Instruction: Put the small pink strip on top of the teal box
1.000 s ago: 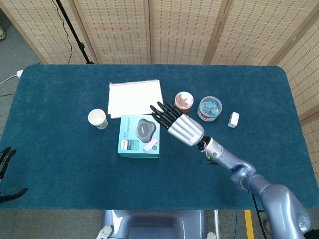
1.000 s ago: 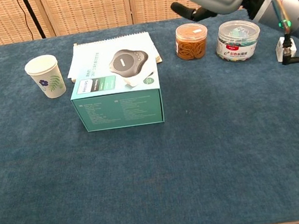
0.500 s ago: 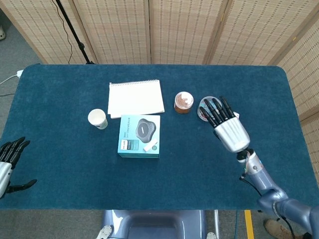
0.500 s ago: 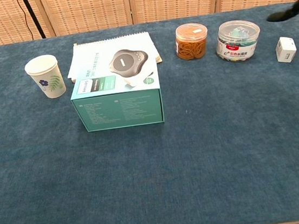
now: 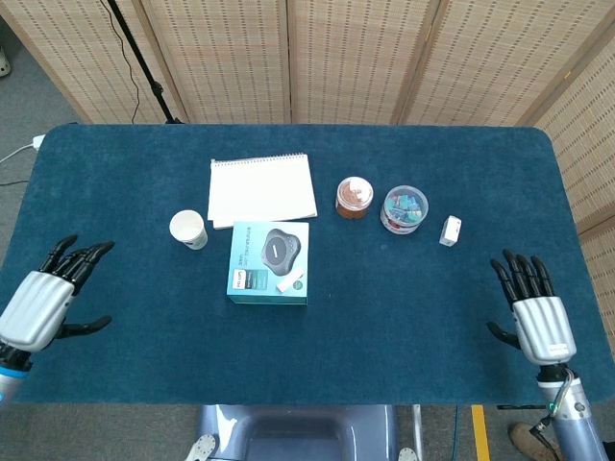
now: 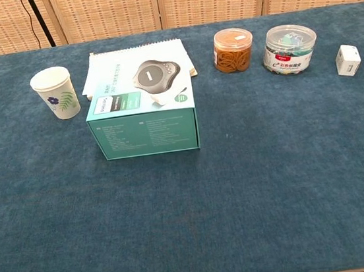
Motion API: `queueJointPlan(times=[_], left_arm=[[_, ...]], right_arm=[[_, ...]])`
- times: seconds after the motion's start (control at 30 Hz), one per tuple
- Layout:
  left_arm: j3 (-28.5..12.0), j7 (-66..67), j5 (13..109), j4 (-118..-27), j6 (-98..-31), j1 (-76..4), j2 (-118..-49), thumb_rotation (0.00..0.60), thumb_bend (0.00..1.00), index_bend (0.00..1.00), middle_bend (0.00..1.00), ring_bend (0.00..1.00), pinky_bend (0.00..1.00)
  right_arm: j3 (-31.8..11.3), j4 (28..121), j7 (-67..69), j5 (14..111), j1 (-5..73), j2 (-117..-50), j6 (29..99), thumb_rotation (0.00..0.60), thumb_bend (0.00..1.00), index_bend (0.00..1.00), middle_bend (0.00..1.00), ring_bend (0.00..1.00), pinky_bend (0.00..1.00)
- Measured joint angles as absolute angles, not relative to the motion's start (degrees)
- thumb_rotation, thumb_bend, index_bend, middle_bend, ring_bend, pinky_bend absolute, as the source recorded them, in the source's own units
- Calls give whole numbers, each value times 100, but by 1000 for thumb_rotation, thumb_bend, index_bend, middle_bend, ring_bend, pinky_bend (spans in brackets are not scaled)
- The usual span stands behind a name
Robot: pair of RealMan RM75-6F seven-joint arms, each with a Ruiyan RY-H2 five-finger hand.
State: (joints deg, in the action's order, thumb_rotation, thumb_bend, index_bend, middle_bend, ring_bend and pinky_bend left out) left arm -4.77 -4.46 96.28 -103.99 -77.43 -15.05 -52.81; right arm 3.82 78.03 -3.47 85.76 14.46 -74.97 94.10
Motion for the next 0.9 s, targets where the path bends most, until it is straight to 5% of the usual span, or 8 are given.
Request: queueJointPlan(times=[0.23,0.47,0.9], left_arm=[[-680,470,9162,-10891,-7051,-1948,-5353,600,0,11,337,362,289],[-807,1633,8523,-11296,-6557,-2294,-5518,600,0,292,215,182,60],[-975,3453,7419,-11818,-6142,-2961,-6275,600,0,383,49,31,0]], right_arm=[[211,8122,81,8556,1175,-7317,9569,600,0,0,0,0,0],[3,8155,331,8525,1087,-7228,9560,600,0,0,0,0,0],[-203,8189,495,8527,980,-7177,9424,600,0,0,0,0,0]])
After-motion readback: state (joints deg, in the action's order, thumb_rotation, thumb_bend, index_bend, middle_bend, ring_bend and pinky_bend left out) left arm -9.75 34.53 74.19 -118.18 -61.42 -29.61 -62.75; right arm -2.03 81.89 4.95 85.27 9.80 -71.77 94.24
